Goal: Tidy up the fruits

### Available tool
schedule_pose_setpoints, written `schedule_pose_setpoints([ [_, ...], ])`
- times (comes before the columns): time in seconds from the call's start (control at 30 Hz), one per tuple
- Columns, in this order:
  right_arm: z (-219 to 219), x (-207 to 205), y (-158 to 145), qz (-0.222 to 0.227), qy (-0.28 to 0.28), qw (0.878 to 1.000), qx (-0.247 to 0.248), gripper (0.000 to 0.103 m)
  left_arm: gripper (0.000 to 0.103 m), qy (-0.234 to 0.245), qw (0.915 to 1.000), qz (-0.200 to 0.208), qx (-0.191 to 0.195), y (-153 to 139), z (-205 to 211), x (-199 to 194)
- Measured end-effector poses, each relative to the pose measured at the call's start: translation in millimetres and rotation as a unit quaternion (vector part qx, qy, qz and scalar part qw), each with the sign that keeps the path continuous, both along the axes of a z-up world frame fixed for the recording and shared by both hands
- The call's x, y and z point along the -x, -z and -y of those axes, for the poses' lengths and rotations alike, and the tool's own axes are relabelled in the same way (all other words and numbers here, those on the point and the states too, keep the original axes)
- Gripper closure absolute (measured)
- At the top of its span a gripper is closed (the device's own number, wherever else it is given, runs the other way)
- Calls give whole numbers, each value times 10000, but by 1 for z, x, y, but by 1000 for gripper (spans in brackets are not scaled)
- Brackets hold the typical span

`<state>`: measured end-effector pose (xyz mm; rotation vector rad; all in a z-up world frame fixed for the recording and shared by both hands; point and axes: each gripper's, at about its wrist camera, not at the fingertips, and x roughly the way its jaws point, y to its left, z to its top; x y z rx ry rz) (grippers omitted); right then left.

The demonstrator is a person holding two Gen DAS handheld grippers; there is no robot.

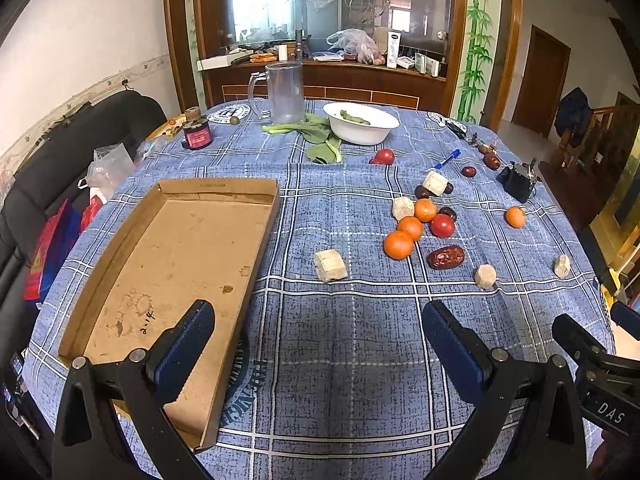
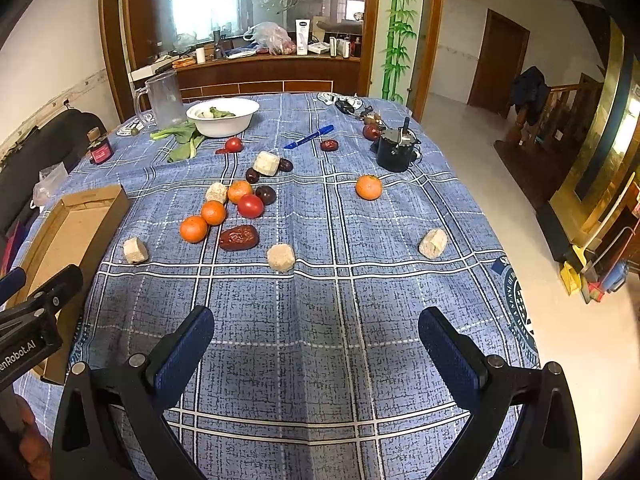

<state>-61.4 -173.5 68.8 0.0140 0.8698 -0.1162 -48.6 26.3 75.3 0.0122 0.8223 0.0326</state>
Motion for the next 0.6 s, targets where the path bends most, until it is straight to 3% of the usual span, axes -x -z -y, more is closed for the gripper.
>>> schedule_pose_setpoints([
  [0.6, 0, -7, 6, -25, -210, 9998, -71, 0, 0, -203, 9996, -73, -159, 6, 0, -7],
])
